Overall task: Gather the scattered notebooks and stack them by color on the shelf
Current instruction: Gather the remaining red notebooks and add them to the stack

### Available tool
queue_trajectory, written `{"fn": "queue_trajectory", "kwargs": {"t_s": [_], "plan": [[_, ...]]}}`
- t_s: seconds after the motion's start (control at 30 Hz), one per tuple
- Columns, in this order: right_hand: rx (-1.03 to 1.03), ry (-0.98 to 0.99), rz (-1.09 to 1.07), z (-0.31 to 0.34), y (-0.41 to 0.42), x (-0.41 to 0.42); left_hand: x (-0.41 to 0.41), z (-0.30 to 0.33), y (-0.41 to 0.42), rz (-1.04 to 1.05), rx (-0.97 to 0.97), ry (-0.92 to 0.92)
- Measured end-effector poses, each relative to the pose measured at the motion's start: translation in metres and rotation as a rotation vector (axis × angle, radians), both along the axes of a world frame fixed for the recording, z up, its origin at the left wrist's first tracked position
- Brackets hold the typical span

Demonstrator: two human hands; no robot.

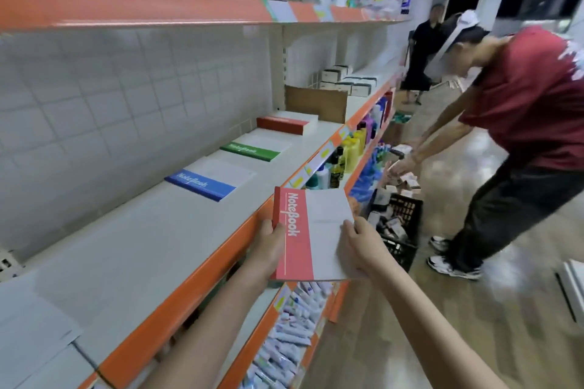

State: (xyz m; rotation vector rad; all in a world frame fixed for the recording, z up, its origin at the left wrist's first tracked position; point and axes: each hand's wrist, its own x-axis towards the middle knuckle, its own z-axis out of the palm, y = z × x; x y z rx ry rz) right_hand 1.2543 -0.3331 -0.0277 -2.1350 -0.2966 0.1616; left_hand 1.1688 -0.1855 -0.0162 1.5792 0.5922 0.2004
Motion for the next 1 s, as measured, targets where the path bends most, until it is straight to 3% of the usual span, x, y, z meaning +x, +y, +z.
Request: {"fn": "queue_trajectory", "kwargs": {"t_s": [0.33, 0.47, 0.67, 1.0], "plan": [[-0.063, -0.025, -0.058, 0.002, -0.016, 0.109, 0.123, -0.003, -0.013, -0.106, 0.051, 0.022], [-0.057, 0.018, -0.02, 0.01, -0.004, 0.172, 0.186, 0.002, -0.001, -0.056, 0.101, -0.01], [-0.074, -0.027, 0.024, 0.033, 0.031, 0.259, 0.27, 0.019, 0.03, 0.021, -0.009, -0.004], [-0.034, 0.006, 0.113, 0.042, 0.079, 0.354, 0.354, 0.027, 0.075, 0.115, 0.044, 0.014]]}}
